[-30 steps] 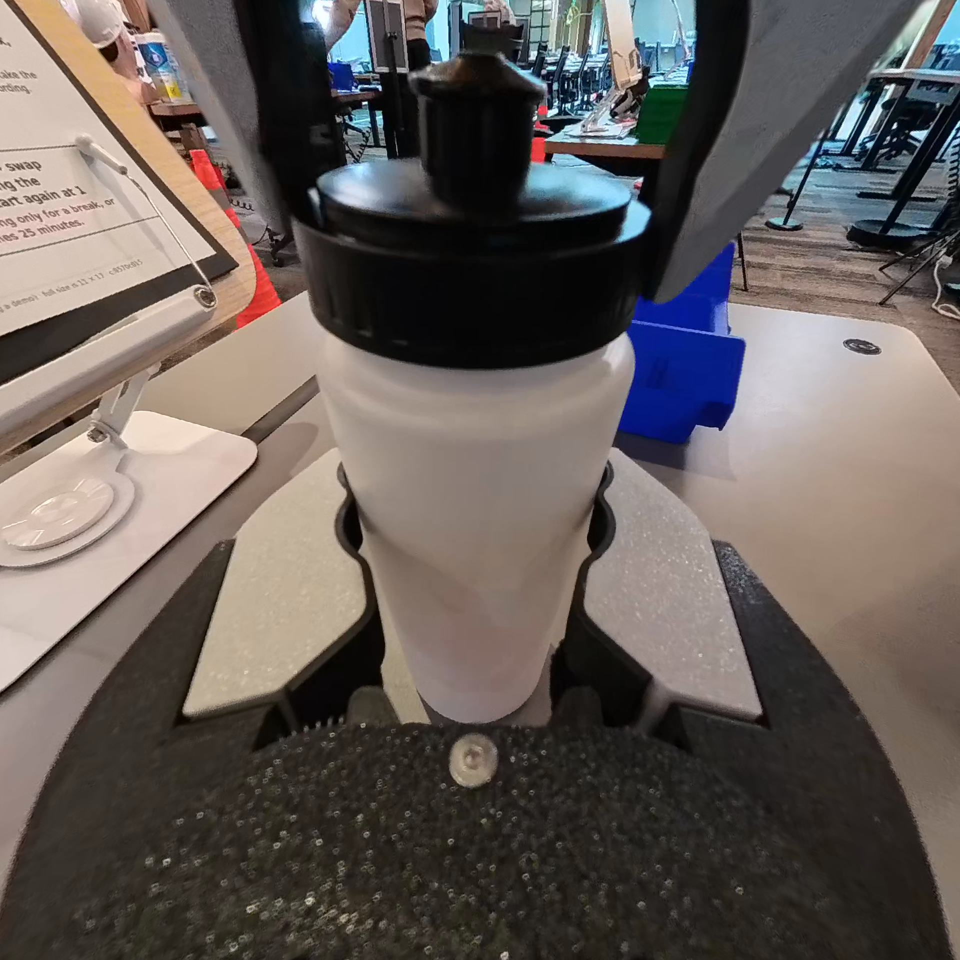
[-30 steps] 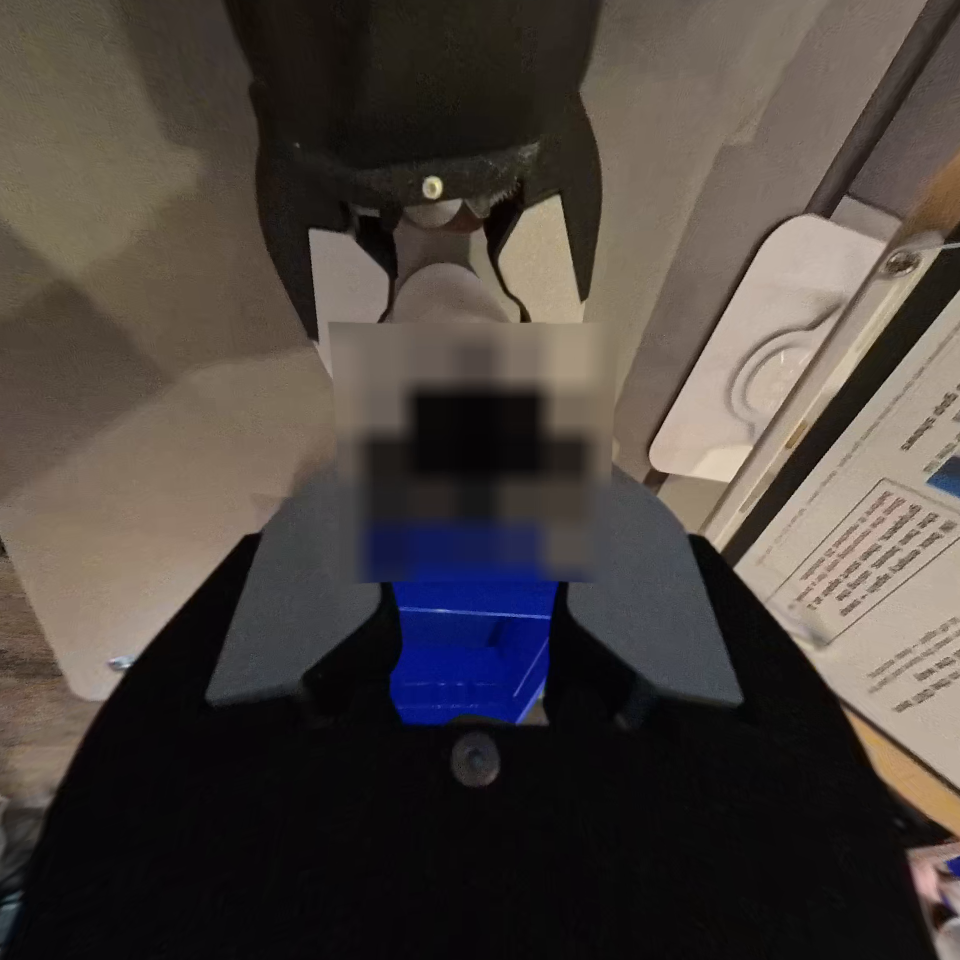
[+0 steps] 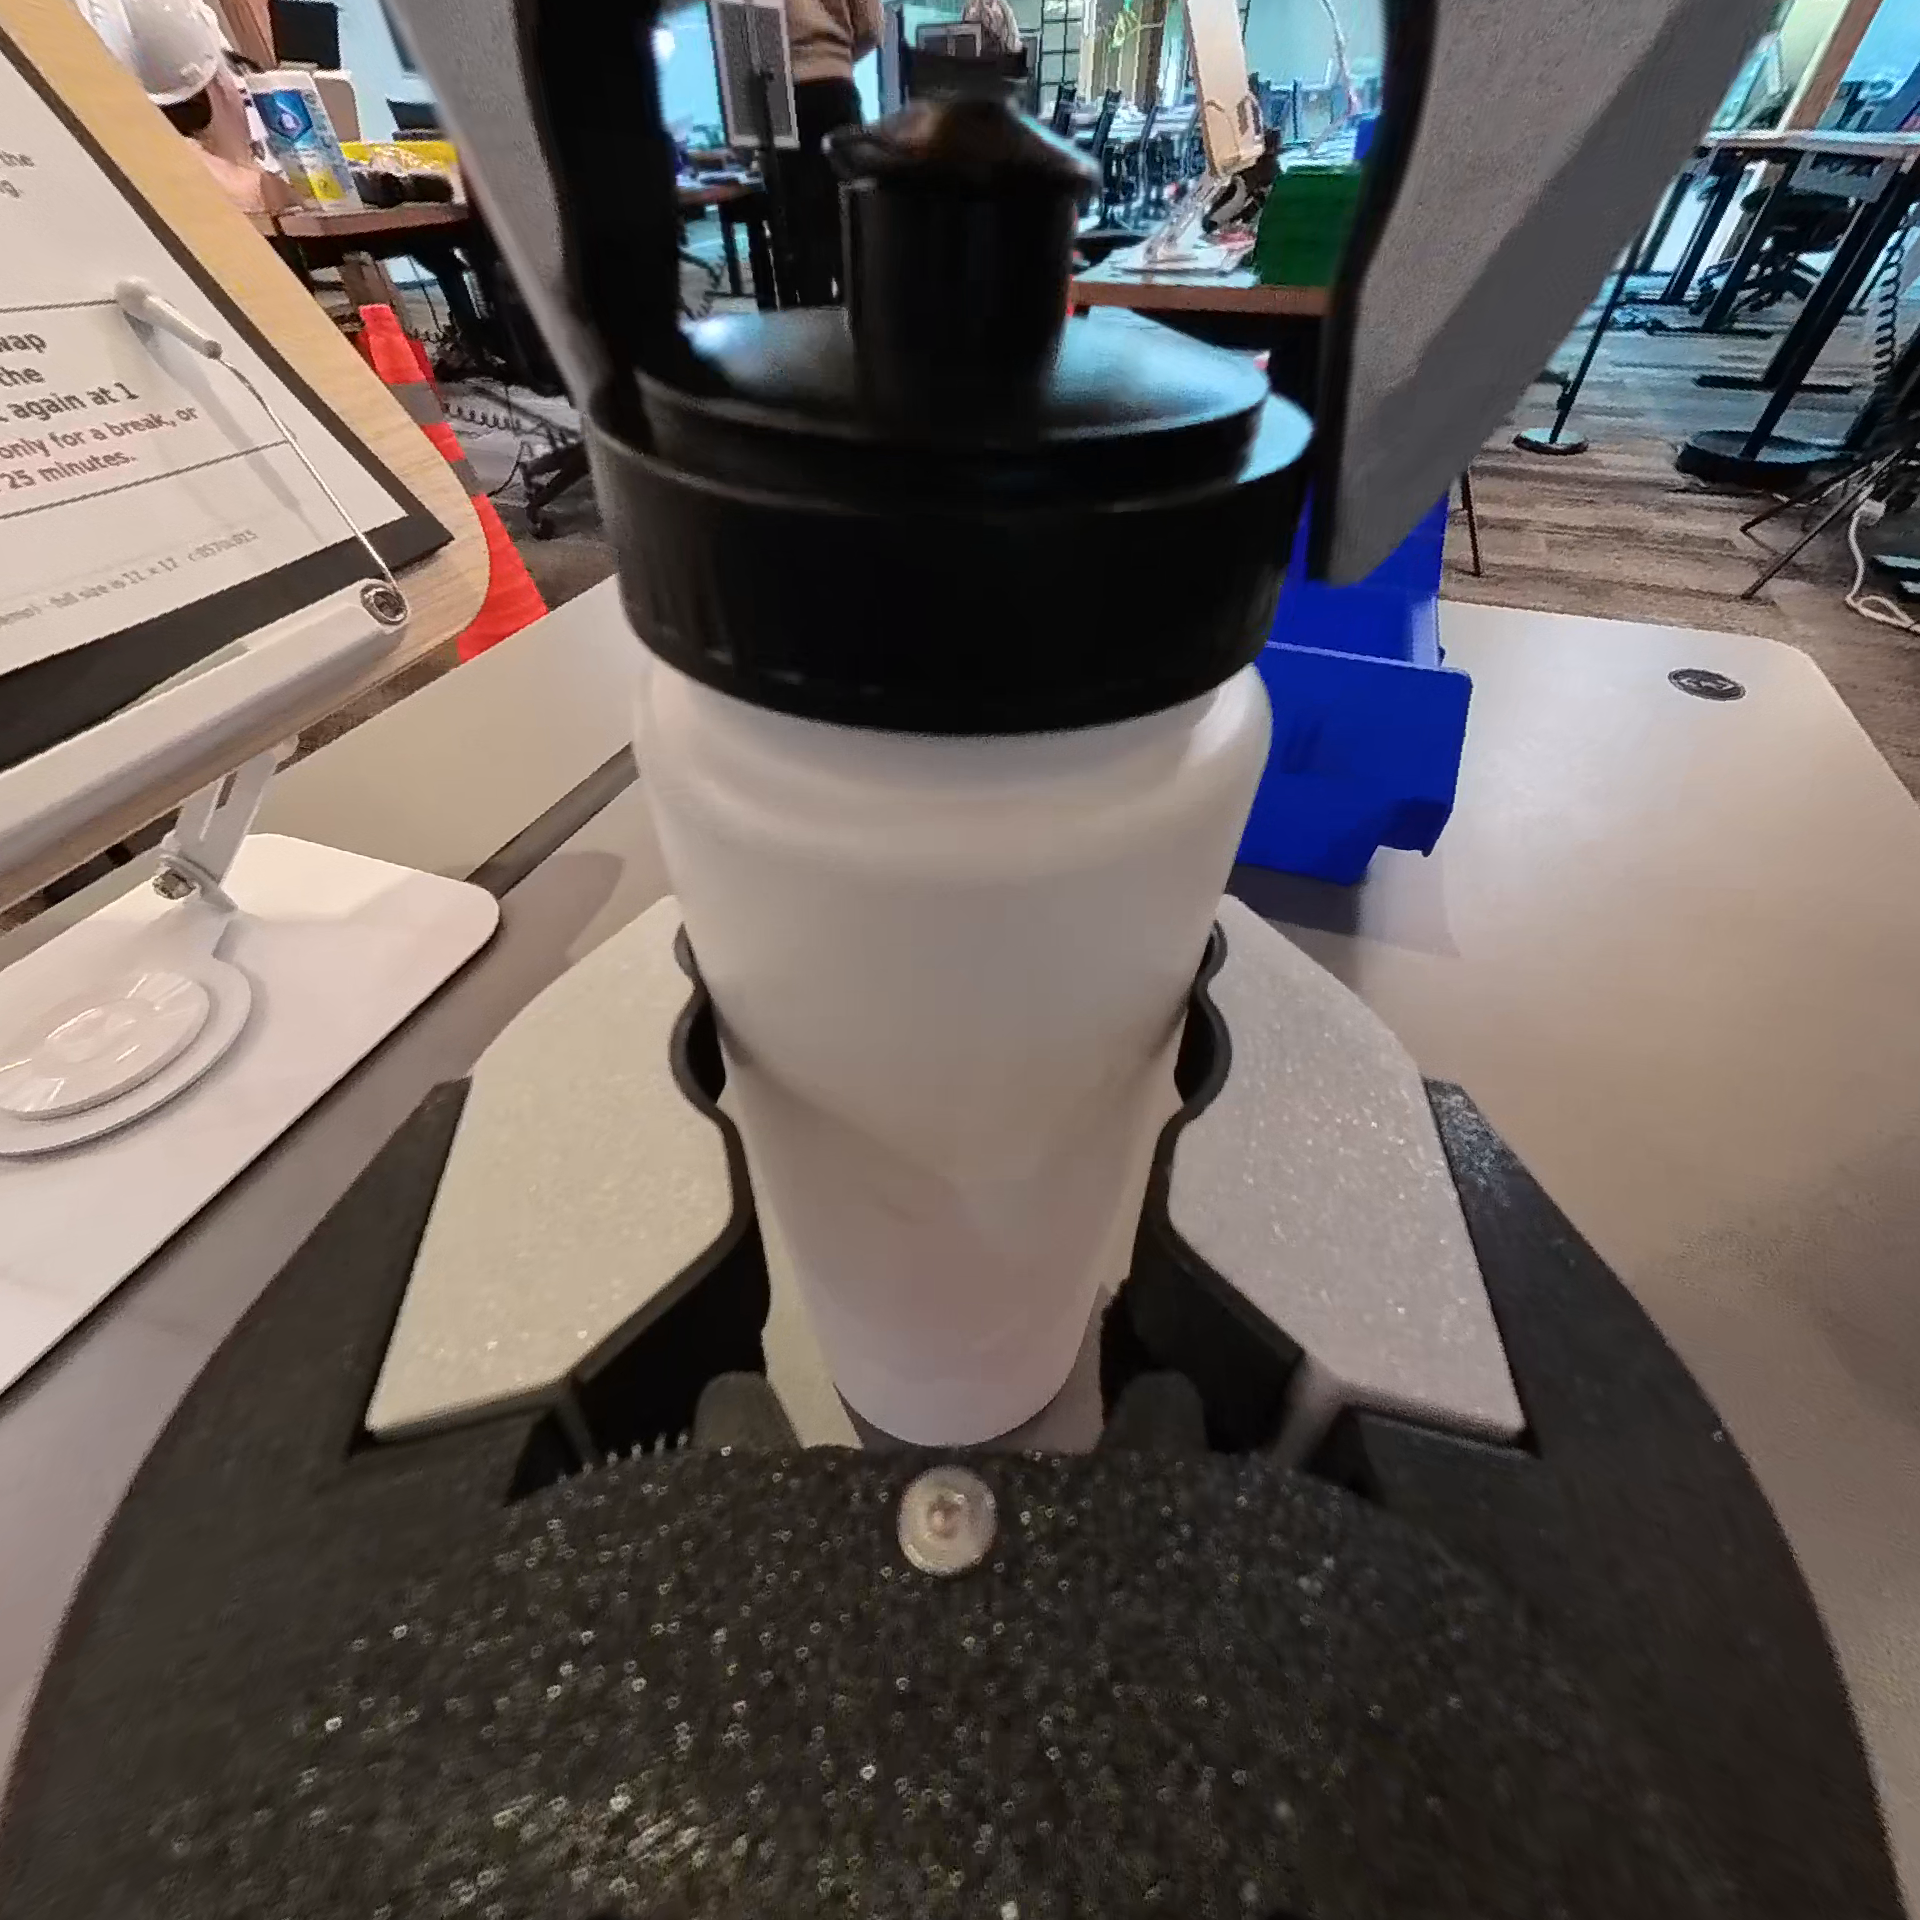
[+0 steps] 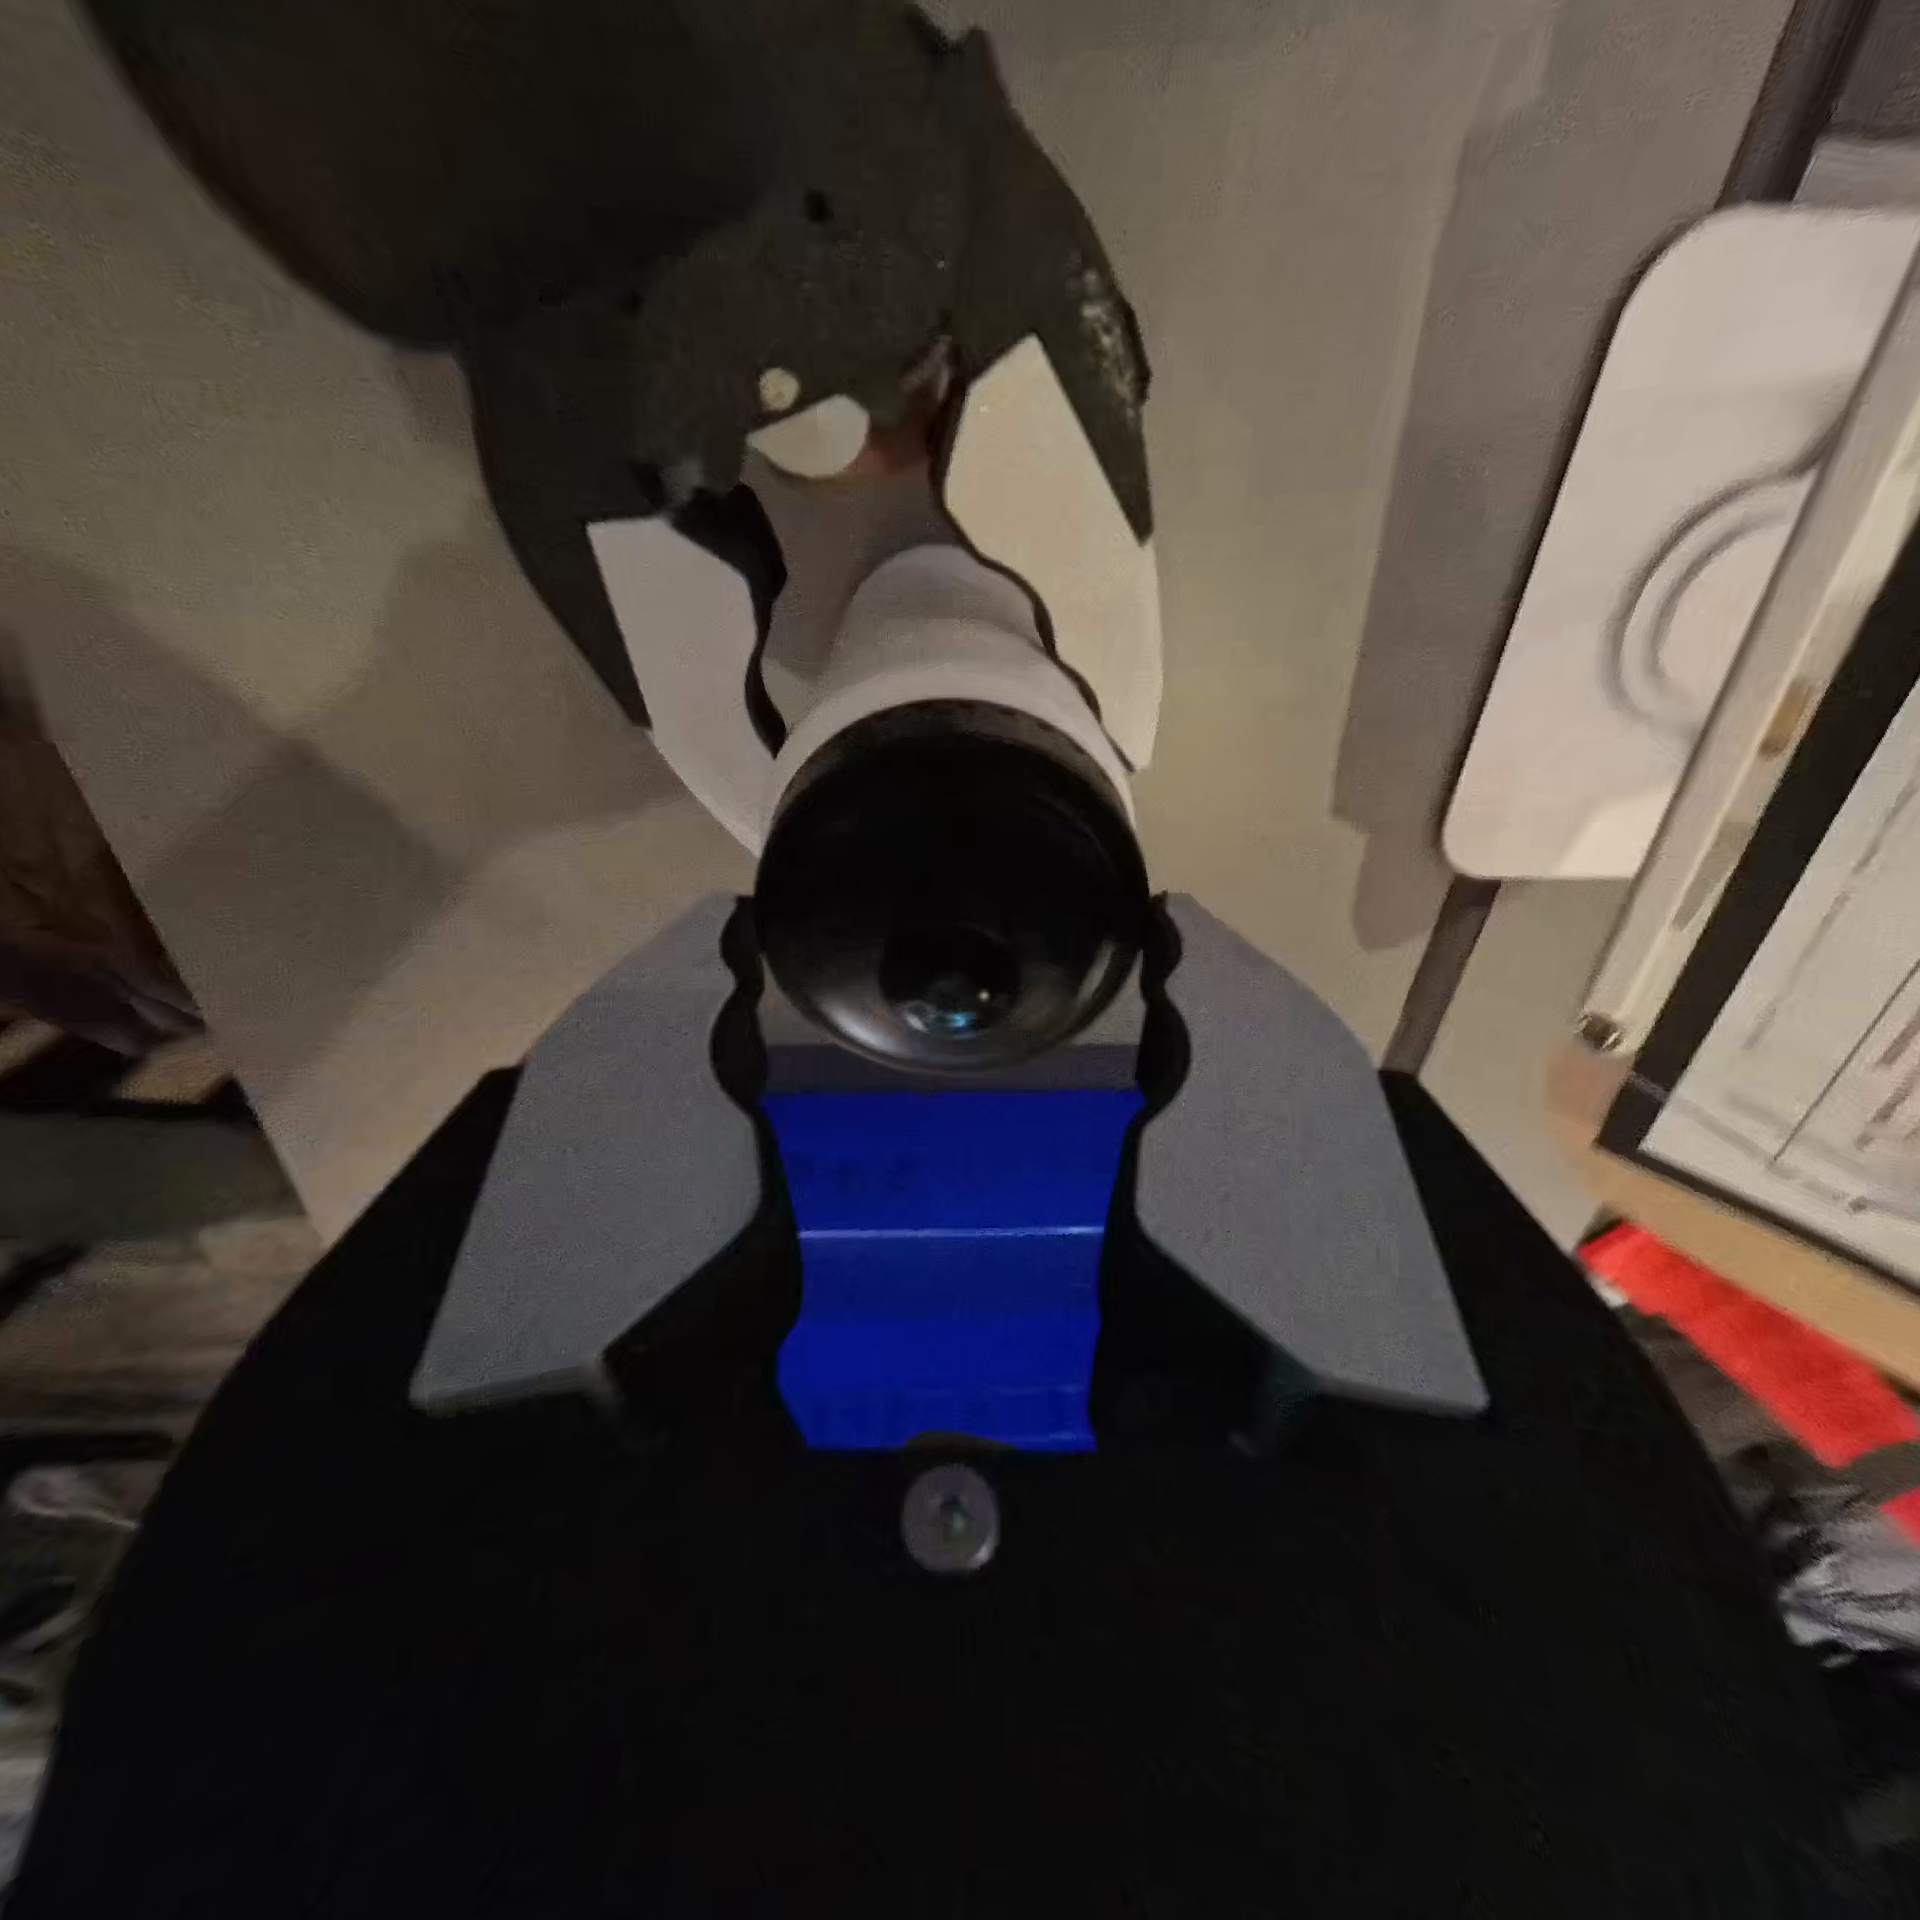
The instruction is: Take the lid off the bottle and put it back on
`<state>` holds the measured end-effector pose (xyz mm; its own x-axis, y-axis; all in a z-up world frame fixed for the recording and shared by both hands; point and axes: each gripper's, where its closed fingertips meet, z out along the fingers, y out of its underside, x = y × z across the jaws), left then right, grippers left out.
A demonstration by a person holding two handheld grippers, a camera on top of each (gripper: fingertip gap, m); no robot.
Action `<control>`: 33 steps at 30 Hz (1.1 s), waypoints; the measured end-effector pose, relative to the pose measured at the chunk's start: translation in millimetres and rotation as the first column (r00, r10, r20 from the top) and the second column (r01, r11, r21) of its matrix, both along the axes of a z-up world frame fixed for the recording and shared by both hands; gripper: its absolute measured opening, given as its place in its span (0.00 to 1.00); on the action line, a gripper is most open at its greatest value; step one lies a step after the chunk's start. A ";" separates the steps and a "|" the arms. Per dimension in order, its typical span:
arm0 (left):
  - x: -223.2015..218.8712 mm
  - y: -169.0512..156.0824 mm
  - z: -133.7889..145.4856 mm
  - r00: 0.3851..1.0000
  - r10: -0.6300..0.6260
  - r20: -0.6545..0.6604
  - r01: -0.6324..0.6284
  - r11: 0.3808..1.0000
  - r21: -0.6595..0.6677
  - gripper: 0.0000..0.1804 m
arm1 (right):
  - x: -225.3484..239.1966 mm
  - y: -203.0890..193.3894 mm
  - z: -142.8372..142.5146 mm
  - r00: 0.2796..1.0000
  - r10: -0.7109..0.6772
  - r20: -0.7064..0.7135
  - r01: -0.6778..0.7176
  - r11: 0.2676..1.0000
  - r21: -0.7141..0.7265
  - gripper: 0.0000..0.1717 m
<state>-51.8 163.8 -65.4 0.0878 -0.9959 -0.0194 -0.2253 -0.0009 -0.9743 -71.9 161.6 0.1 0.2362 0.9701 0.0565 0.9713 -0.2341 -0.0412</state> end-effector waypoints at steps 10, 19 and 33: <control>-2.0 2.2 -0.3 1.000 0.004 0.009 -0.004 1.000 -0.020 0.48 | -14.7 14.3 24.1 0.986 -0.001 -0.165 0.025 0.989 0.144 0.55; -1.1 2.7 -0.2 1.000 0.008 0.012 -0.007 1.000 -0.022 0.48 | 0.8 16.7 10.1 0.779 -0.578 -0.244 0.615 0.780 0.115 0.64; 1.6 0.0 -0.4 1.000 0.001 -0.001 -0.001 1.000 -0.012 0.48 | -5.2 2.2 -1.0 0.992 0.121 0.019 -0.122 0.992 0.026 0.41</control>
<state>-50.2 163.8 -65.9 0.0884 -0.9961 -0.0074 -0.2263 -0.0129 -0.9740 -77.1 163.8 -0.9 0.1153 0.9895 0.0867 0.9932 -0.1132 -0.0287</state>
